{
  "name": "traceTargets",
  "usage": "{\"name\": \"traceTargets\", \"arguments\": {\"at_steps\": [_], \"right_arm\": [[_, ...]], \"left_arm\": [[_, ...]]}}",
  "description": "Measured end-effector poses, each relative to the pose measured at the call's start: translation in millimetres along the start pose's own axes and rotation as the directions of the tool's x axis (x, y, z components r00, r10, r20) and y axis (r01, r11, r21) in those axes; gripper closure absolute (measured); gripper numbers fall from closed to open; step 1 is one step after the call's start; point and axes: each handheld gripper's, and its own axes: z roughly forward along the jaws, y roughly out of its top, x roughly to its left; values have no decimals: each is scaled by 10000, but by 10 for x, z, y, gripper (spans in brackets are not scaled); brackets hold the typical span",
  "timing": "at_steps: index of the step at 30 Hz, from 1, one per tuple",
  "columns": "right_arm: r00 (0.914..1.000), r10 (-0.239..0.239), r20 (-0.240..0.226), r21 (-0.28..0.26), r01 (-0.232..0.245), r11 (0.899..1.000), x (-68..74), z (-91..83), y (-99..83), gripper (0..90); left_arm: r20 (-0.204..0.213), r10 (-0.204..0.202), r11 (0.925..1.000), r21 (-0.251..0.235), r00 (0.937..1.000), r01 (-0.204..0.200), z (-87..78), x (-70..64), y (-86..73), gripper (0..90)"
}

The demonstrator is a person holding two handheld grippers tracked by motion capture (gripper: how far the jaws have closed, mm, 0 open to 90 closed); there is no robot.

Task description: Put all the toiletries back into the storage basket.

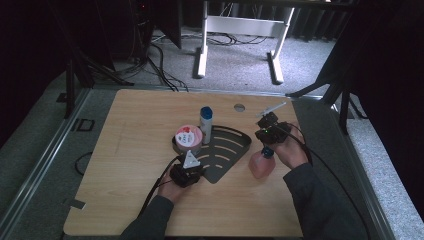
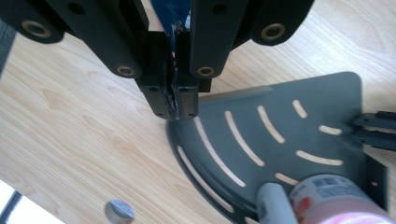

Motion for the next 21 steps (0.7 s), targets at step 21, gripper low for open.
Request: {"name": "traceTargets", "arguments": {"at_steps": [21], "right_arm": [[9999,19,-152,415,-12,9991,-80,54,-89,896]], "left_arm": [[1,0,10000,2,10000,0,0,1,0,778]]}}
